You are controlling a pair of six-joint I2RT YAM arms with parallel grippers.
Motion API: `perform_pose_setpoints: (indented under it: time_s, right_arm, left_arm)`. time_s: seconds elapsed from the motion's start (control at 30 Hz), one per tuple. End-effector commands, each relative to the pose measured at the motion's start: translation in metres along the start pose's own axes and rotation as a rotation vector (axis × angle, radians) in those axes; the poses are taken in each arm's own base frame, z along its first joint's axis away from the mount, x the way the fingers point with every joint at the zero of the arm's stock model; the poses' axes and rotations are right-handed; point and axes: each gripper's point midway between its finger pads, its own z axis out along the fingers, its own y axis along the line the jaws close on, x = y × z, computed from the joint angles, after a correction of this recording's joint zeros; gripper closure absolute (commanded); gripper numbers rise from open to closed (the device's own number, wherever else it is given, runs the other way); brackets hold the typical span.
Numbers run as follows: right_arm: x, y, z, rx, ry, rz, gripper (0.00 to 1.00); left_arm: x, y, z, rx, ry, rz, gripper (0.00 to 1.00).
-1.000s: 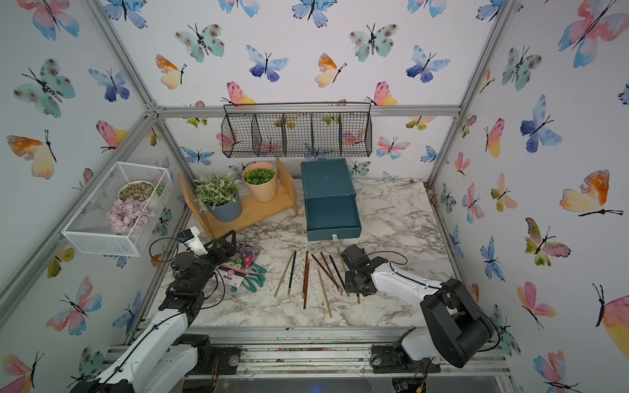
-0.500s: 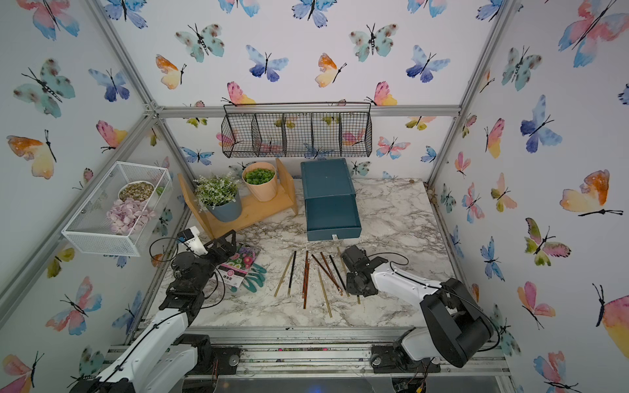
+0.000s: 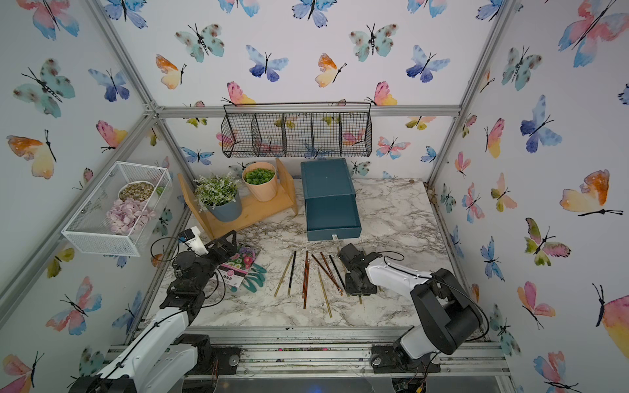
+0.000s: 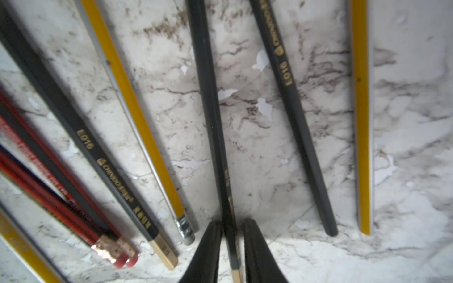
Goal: Please place the pencils in the drawer according to their color
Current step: Pick up the pencil from the center of the board.
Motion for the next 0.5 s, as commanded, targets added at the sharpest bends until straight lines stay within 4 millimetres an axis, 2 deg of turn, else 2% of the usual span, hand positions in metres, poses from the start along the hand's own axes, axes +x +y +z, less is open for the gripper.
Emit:
perform_pose_setpoints:
  time_s: [0.0, 0.27, 0.37, 0.47]
  right_arm:
    - [0.032, -0.010, 0.014, 0.050, 0.151, -0.054, 0.82]
    - [0.035, -0.001, 0.018, 0.009, 0.176, -0.073, 0.91]
    - [0.032, -0.002, 0.018, 0.016, 0.169, -0.078, 0.97]
    - [0.028, 0.000, 0.014, 0.008, 0.151, -0.087, 0.97]
  left_arm:
    - [-0.004, -0.005, 0.001, 0.017, -0.015, 0.009, 0.02]
    - [-0.003, -0.004, 0.001, 0.017, -0.016, 0.002, 0.02]
    - [-0.003, -0.005, 0.001, 0.019, -0.016, 0.002, 0.02]
    - [-0.005, -0.005, 0.000, 0.017, -0.020, 0.003, 0.02]
